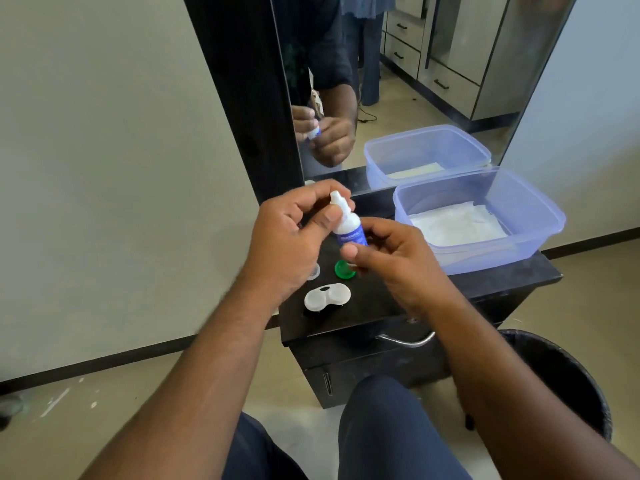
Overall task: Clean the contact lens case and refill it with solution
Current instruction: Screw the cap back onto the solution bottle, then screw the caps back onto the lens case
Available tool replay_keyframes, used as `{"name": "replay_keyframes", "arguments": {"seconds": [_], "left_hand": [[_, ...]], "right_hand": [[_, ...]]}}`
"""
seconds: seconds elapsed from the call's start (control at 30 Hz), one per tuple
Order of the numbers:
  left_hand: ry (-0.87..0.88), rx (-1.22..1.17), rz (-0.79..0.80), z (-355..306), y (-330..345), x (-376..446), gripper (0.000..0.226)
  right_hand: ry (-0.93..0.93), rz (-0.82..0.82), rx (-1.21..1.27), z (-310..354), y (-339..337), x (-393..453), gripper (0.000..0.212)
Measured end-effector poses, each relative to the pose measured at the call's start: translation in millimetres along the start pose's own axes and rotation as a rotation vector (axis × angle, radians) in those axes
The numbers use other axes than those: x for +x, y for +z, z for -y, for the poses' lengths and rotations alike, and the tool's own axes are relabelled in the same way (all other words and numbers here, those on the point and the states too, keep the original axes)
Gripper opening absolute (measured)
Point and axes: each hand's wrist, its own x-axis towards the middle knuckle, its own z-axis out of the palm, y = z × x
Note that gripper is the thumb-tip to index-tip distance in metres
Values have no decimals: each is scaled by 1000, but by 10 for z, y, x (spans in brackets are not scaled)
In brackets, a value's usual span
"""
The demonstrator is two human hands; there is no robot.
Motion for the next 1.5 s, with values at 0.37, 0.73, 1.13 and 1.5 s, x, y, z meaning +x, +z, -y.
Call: {"name": "replay_keyframes", "arguments": {"seconds": [0.37,0.73,1.13,1.5], "left_hand": [[-192,-84,98,154,-135,-35,31],[-515,924,153,596,-119,-47,31],[-580,923,203,458,-102,50,25],[-240,247,-90,477,-266,-668,27]], "right_hand": [[95,35,45,-175,-55,57,33],[113,-345,-456,-309,87,256,46],[174,-345,-559,-349,88,145,60],[33,8,-843,-295,-9,-230,48]]}}
